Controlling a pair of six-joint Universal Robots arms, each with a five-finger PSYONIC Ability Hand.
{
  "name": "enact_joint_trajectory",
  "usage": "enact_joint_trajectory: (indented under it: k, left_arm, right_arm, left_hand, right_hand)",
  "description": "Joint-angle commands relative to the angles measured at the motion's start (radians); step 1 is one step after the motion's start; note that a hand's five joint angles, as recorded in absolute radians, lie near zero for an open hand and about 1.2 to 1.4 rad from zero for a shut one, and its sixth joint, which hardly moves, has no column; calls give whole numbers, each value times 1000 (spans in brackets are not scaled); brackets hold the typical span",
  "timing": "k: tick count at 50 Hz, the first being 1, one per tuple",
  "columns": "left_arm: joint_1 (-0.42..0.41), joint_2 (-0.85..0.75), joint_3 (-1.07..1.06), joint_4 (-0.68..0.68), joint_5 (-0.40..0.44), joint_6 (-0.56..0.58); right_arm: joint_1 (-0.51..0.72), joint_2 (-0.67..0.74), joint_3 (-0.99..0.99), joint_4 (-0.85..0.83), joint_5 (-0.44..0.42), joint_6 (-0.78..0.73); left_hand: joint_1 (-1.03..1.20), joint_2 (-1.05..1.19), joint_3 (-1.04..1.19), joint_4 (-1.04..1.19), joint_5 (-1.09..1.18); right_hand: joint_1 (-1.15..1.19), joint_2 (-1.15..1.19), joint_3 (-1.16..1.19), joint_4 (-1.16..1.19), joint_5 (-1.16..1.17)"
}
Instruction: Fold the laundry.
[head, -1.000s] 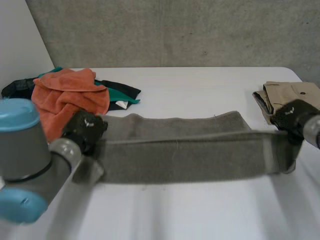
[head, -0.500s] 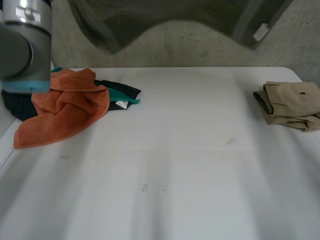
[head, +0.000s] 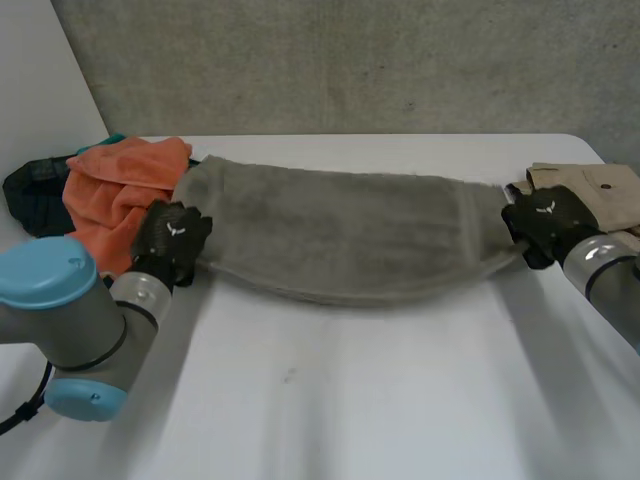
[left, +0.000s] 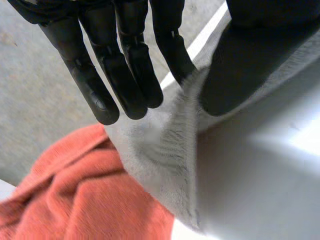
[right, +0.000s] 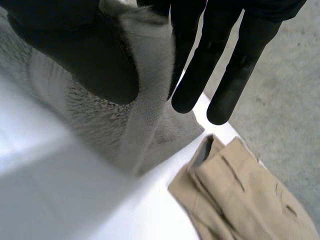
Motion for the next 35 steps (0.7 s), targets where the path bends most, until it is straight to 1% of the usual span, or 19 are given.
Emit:
enact_joint_trajectory:
  k: [1, 6, 11, 13, 14, 15, 16, 18, 22, 23, 26, 27, 29, 30, 31, 33, 34, 35]
  left_arm:
    - [37, -44, 8, -8, 14, -2]
    - [42, -44, 10, -10, 14, -1]
    - [49, -43, 5, -8, 8, 1]
    - [68, -41, 1, -8, 8, 2]
    - [74, -41, -1, -11, 10, 2]
    - [81, -41, -4, -17, 11, 2]
    - [84, -41, -5, -24, 13, 2]
    - [85, -41, -8, -42, 11, 4]
    - [85, 0, -33, -143, 5, 4]
    - [83, 53, -47, -198, 5, 2]
    - [75, 129, -71, -299, 5, 2]
    - [72, 182, -91, -374, 4, 4]
    - [68, 235, -107, -460, 4, 4]
    - [65, 265, -114, -506, 1, 5]
    - [55, 329, -126, -607, -2, 7]
    - [43, 396, -139, -721, -2, 10]
    - [40, 425, -146, -781, -4, 13]
    - [32, 478, -165, -900, -4, 25]
  right_arm:
    - [-27, -1, 7, -1, -4, -15]
    - [-32, -2, 9, 0, -4, -16]
    - [-35, -4, 6, 2, 1, -18]
    - [-36, -2, 6, 2, 2, -18]
    - [-36, -2, 6, 2, 2, -16]
    - [-38, -4, 6, 2, 4, -16]
    - [-38, -4, 6, 2, 5, -16]
    - [-38, -6, 6, 3, 7, -18]
    - [-35, -10, 15, 19, 7, -22]
    - [-39, -13, 20, 37, 4, -24]
    - [-41, -25, 23, 86, 1, -41]
    - [-41, -50, 24, 139, 1, -70]
    - [-44, -88, 27, 212, 1, -117]
    - [-61, -126, 35, 299, 1, -178]
    - [-78, -149, 44, 356, 2, -229]
    - [-111, -186, 63, 446, 4, -310]
    - [-152, -229, 87, 545, 5, -408]
    - [-173, -251, 102, 590, 7, -459]
  left_hand:
    - [-166, -178, -179, -177, -178]
    - [-231, -242, -243, -242, -243]
    - [-228, -240, -240, -239, -240]
    - [-155, -167, -167, -166, -167]
    - [-79, -91, -91, -90, -91]
    - [166, 154, 153, 155, 154]
    - [357, 346, 345, 346, 345]
    - [385, 374, 373, 374, 373]
    - [385, 374, 373, 374, 373]
    - [385, 374, 373, 374, 373]
    - [385, 374, 373, 374, 373]
    - [385, 374, 373, 374, 373]
    - [385, 374, 373, 374, 373]
    - [385, 374, 373, 374, 373]
    - [385, 374, 373, 374, 373]
    - [385, 374, 373, 374, 373]
    - [385, 374, 373, 374, 373]
    - [385, 374, 373, 374, 373]
  right_hand:
    - [277, 220, 206, 198, 199]
    - [277, 220, 206, 198, 199]
    - [277, 220, 206, 198, 199]
    - [277, 220, 206, 198, 199]
    - [277, 220, 206, 198, 199]
    - [277, 220, 206, 198, 199]
    - [277, 220, 206, 198, 199]
    - [277, 220, 206, 198, 199]
    - [277, 220, 206, 198, 199]
    - [277, 220, 206, 198, 199]
    - [277, 220, 206, 198, 199]
    - [277, 220, 206, 198, 199]
    - [277, 220, 206, 198, 199]
    - [277, 220, 206, 198, 199]
    - [277, 220, 206, 198, 199]
    - [277, 220, 206, 198, 199]
    - [277, 220, 206, 198, 199]
    - [277, 220, 206, 198, 199]
